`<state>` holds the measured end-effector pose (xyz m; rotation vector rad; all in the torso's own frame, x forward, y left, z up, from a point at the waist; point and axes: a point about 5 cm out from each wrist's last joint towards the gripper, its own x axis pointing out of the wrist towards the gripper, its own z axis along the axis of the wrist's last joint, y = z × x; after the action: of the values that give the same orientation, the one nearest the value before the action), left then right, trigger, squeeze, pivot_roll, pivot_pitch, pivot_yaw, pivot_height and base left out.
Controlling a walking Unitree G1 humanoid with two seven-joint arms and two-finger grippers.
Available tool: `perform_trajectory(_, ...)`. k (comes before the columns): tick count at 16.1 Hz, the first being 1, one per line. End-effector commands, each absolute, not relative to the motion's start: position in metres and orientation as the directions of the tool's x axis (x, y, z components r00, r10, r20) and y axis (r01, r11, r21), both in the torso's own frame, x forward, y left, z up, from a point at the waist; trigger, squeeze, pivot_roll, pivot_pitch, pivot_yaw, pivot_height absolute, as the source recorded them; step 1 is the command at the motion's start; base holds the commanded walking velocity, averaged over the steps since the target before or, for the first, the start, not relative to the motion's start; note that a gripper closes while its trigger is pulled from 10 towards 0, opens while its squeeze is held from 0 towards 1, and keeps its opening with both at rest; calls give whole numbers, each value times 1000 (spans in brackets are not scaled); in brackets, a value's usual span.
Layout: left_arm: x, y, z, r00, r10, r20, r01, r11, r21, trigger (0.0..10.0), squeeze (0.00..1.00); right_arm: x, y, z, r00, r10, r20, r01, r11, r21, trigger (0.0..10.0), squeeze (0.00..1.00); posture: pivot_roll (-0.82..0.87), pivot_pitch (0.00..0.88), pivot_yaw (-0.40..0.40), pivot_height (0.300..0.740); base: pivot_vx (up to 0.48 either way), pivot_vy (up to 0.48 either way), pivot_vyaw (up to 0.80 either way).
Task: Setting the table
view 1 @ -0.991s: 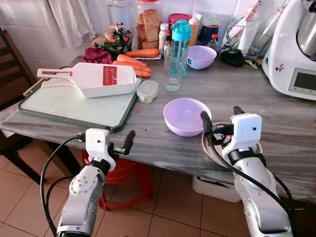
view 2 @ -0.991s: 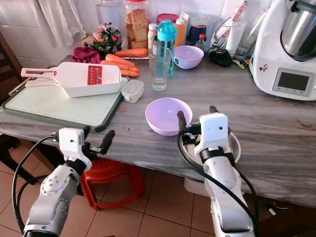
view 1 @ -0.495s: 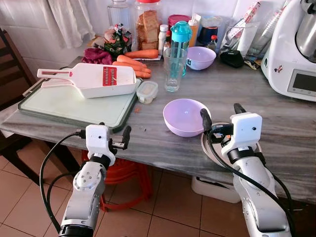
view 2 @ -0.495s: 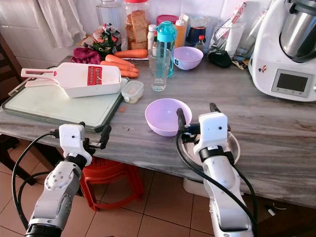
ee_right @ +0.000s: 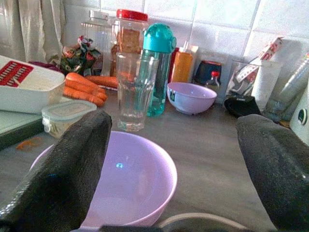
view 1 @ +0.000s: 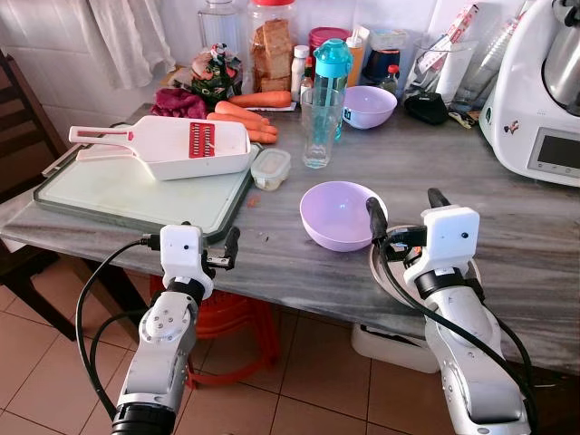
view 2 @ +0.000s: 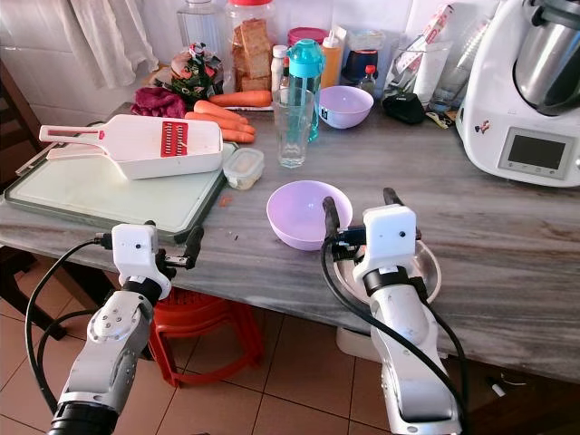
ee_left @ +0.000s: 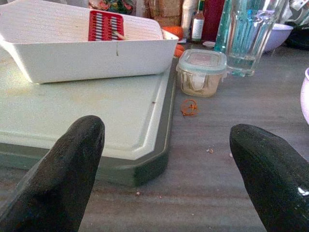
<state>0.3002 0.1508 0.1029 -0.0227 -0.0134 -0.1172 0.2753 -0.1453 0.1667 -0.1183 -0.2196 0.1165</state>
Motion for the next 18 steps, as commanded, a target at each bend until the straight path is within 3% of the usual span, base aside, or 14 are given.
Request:
perform_trajectory(1, 302, 150, 103, 993, -120, 18, 120, 993, -14, 10000, 0, 276, -143, 173, 961, 130, 243, -102, 987, -123, 10000, 0, 6, 14, -4, 740, 0, 0, 0)
perform_trajectory(4, 303, 149, 103, 992, -122, 23, 123, 992, -14, 10000, 0, 277, -143, 172, 961, 129, 243, -105, 988, -111, 10000, 0, 7, 12, -5, 740, 0, 0, 0)
perform_trajectory(5, 304, 149, 103, 992, -122, 24, 123, 992, -15, 10000, 0, 278, -144, 172, 962, 124, 245, -103, 990, -98, 10000, 1000, 10, 6, -5, 740, 0, 0, 0)
perform_trajectory(9, 304, 148, 101, 992, -126, 25, 126, 992, -19, 10000, 0, 280, -147, 170, 968, 102, 229, -88, 994, -72, 10000, 1000, 8, 5, -6, 740, 0, 0, 0)
perform_trajectory(10, 304, 147, 101, 991, -129, 25, 129, 991, -19, 10000, 0, 280, -148, 168, 972, 92, 217, -80, 995, -65, 10000, 224, 8, 5, -6, 740, 0, 0, 0)
perform_trajectory(11, 304, 147, 101, 991, -132, 23, 132, 991, -20, 10000, 0, 281, -150, 167, 974, 82, 209, -72, 996, -57, 10000, 0, 8, 5, -6, 740, 0, 0, 0)
perform_trajectory(12, 304, 146, 101, 991, -134, 23, 135, 991, -21, 10000, 0, 280, -150, 167, 973, 81, 218, -74, 996, -38, 10000, 0, 4, 10, -4, 740, 0, 0, 0)
perform_trajectory(13, 304, 146, 101, 991, -135, 22, 136, 991, -21, 10000, 0, 279, -150, 168, 971, 81, 224, -76, 997, -33, 0, 0, 4, 10, -4, 740, 0, 0, 0)
perform_trajectory(18, 304, 146, 100, 990, -138, 21, 138, 990, -22, 10000, 0, 279, -149, 167, 973, 83, 217, -81, 997, -17, 0, 0, 4, 14, -4, 740, 0, 0, 0)
